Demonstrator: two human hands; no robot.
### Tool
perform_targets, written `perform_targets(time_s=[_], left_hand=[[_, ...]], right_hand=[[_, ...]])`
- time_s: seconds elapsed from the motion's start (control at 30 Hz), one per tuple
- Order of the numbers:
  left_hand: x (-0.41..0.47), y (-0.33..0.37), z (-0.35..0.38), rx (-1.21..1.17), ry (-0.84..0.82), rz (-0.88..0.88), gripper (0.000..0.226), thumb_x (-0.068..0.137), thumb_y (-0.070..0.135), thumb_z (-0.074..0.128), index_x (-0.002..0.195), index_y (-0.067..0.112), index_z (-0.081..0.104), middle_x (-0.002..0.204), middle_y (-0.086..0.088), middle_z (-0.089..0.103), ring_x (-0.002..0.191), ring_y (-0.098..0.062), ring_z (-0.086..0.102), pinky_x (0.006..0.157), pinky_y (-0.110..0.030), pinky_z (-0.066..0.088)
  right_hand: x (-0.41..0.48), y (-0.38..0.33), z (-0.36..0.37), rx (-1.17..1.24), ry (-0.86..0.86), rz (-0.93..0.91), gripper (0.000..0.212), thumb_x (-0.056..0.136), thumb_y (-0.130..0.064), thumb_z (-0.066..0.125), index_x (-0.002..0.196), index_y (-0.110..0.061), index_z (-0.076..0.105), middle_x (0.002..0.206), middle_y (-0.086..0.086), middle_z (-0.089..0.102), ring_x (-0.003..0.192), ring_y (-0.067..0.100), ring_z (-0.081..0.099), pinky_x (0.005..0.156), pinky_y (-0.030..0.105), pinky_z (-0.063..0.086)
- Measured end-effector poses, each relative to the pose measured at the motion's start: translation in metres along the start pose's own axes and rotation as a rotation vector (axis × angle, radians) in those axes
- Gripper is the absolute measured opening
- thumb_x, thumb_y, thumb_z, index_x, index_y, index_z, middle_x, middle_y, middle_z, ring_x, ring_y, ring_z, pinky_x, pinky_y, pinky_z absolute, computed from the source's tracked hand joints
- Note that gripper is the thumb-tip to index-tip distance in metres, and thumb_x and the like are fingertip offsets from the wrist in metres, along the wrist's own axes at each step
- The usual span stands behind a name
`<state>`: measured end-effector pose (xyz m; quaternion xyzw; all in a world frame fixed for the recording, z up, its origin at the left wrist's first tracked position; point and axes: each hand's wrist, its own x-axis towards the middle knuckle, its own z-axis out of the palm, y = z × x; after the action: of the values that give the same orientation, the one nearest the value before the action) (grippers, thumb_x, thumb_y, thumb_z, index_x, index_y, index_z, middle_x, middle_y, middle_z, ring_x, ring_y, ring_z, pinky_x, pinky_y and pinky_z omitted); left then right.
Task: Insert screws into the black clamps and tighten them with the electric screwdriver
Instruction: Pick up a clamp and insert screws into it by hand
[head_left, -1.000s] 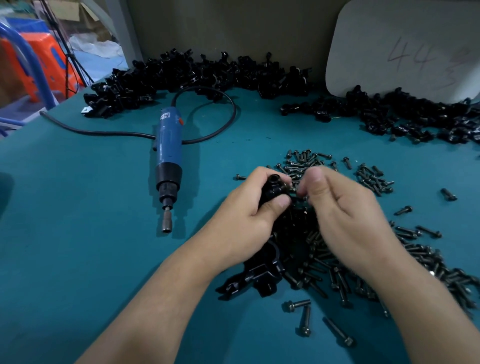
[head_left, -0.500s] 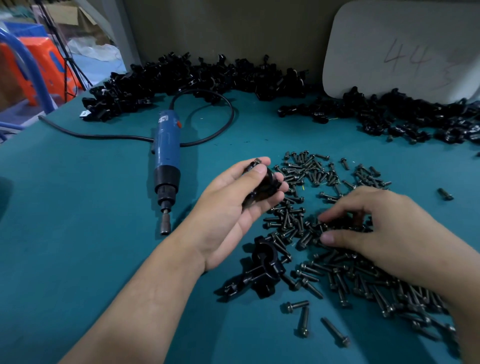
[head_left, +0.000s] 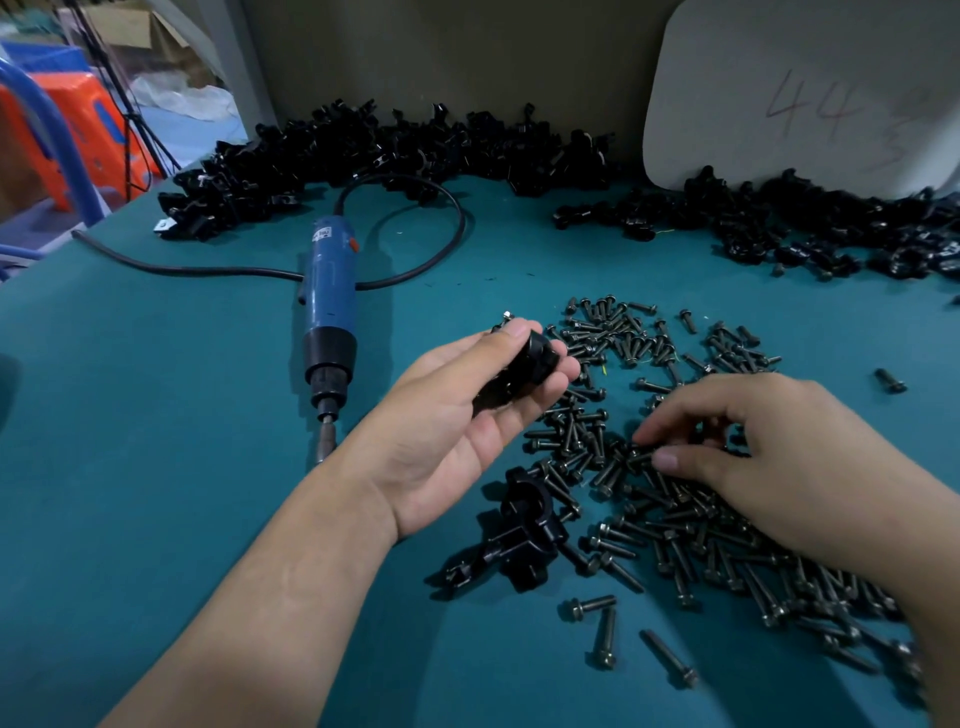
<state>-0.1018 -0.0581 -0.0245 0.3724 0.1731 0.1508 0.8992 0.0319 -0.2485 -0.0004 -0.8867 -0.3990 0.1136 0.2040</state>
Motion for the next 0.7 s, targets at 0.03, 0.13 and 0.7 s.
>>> perform_targets(time_s=[0.03,0.13,0.7], left_hand=[[-0.001,0.001,0.0,-0.006,-0.006,-0.003,0.043,0.1,0.018,0.061,0.133,-0.009,0.057,0.108,-0.017,0.075,0.099,-0.023,0.074,0.085,-0.025,0.061],[-0.002,0.002,-0.001,-0.038,-0.026,-0.009,0.051,0.094,0.019,0.065,0.135,-0.009,0.056,0.109,-0.018,0.075,0.102,-0.024,0.073,0.087,-0.025,0.061],[-0.006,0.005,0.0,-0.048,-0.078,-0.071,0.054,0.086,0.019,0.069,0.129,-0.014,0.062,0.098,-0.015,0.071,0.086,-0.017,0.072,0.078,-0.019,0.061]], right_hand=[[0.0,0.0,0.0,0.0,0.007,-0.002,0.015,0.089,-0.039,0.075,0.086,-0.053,0.07,0.086,-0.033,0.066,0.084,-0.014,0.057,0.063,0.009,0.035],[0.0,-0.001,0.001,-0.001,0.008,0.008,0.015,0.095,-0.037,0.068,0.087,-0.05,0.069,0.086,-0.026,0.068,0.083,-0.019,0.055,0.056,0.011,0.037],[0.009,-0.028,0.033,0.54,0.505,-0.323,0.02,0.092,-0.01,0.074,0.101,-0.028,0.071,0.096,-0.014,0.072,0.098,0.01,0.07,0.086,0.024,0.056]])
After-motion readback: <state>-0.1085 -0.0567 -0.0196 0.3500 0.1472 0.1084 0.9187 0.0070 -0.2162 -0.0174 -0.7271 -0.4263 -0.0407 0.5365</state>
